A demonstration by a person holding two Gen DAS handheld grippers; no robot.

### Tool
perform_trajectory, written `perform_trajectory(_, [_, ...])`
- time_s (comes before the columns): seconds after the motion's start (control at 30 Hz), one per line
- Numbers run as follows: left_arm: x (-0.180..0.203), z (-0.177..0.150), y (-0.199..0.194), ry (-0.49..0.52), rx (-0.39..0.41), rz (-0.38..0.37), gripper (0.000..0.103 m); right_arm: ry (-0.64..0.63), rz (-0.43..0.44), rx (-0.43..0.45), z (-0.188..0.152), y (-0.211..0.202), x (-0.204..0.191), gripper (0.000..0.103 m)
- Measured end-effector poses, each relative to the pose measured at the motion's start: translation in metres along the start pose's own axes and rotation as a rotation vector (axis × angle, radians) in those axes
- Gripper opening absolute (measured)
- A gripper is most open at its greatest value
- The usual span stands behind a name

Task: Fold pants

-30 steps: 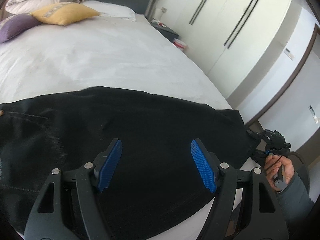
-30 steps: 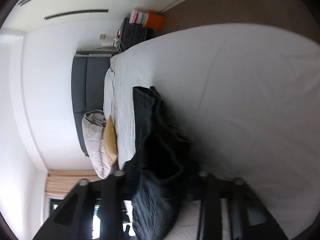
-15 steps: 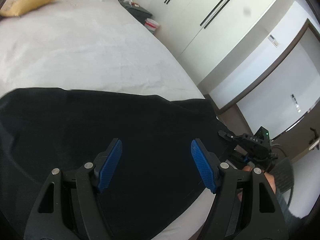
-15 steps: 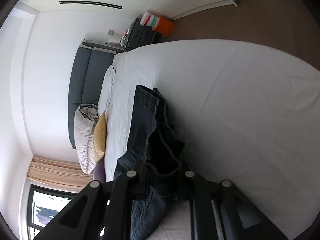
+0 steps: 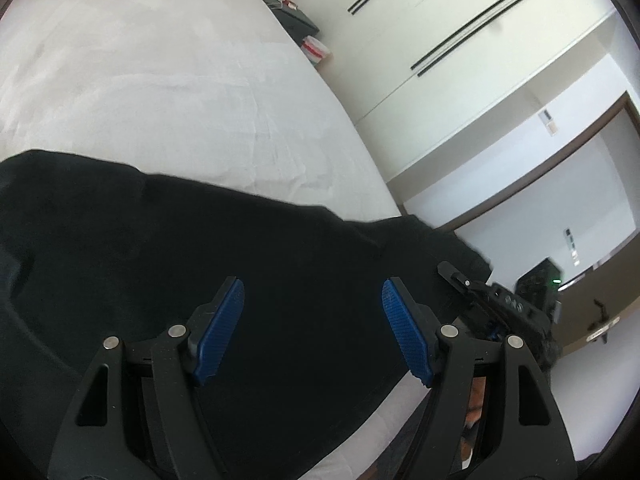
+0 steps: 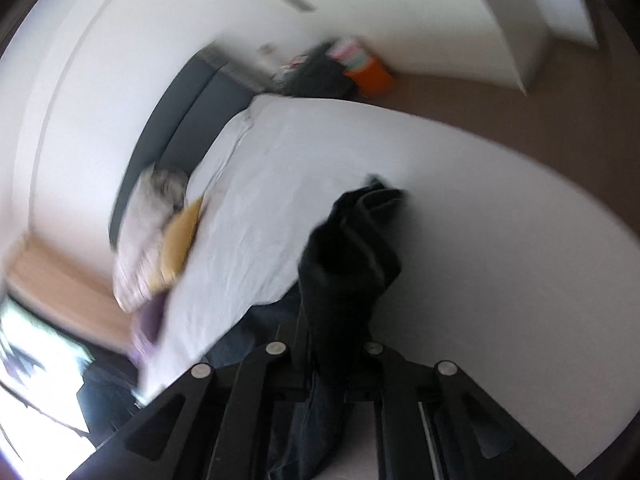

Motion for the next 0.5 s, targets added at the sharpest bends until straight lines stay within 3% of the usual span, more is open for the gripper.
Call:
perform_trajectory(0.13, [-0.009,0.003,-0.008,-0.055,0.026,-0.066,0.077,-0.482,-0.222,-0.045,-0.034,0.022,-0.073,0.009])
perform_trajectory(0.2, [-0.014,0.001,-0.007,-0.077,0.019,-0.091,0.077,-0.589,-0.271,-0.069,-0.052,0.034,-0.084,0.008])
perform_trajectory(0.3, [-0.018,-0.002,-0.006,-0.098,0.006,-0.134,0.077,-0.711,-0.333,-0.078,-0.07,0.045,-0.091,0.008])
perform_trajectory(0.5, [-0.014,-0.001,0.002,-0.142,-0.027,-0.235,0.08,-0.771,-0.351,-0.069,-0.086,0.05,-0.094,0.008])
Point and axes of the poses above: each gripper's, at about its wrist camera, not at the fingertips, and y roughly the way its jaws point, x to its right, z to its top, the point moved 9 cm from there along y, roughly the way its jaws point, and after that the axes turned 10 degrees about -x, right-handed, at the moved point
